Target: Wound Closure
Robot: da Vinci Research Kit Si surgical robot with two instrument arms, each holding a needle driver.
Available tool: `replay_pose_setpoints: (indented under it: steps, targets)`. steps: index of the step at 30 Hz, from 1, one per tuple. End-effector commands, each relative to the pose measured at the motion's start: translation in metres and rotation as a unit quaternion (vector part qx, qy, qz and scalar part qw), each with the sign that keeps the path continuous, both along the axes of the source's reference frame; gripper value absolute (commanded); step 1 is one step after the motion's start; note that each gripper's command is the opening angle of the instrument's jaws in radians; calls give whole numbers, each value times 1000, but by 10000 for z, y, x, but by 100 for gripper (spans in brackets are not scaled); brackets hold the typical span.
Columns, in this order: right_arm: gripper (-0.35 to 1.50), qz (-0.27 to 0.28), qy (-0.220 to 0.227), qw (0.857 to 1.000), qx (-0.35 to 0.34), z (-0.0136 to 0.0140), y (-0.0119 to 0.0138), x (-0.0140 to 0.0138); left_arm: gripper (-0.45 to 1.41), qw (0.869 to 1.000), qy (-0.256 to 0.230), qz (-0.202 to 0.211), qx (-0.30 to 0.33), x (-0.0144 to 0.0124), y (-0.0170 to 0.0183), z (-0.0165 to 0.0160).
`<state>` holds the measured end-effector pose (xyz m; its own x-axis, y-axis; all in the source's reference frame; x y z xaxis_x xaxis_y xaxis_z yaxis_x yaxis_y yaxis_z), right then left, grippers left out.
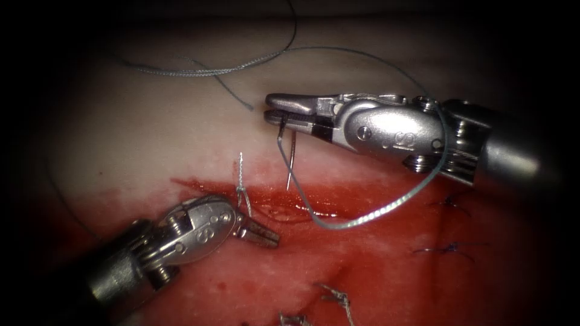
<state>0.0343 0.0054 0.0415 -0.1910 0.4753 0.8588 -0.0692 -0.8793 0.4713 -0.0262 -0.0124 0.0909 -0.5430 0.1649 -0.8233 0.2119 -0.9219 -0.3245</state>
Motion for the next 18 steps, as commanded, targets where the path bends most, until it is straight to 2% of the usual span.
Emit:
replay_pose_setpoints:
  steps: [1, 18]
  targets:
    - [-35, -4, 1, 1000, -8, -7, 8, 11, -45, 1000, -2, -3, -5, -2, 15, -5]
    - [-35, -22, -21, 998, -55, -4, 10, 12, -45, 1000, 1, -11, -6, 2, 21, -4]
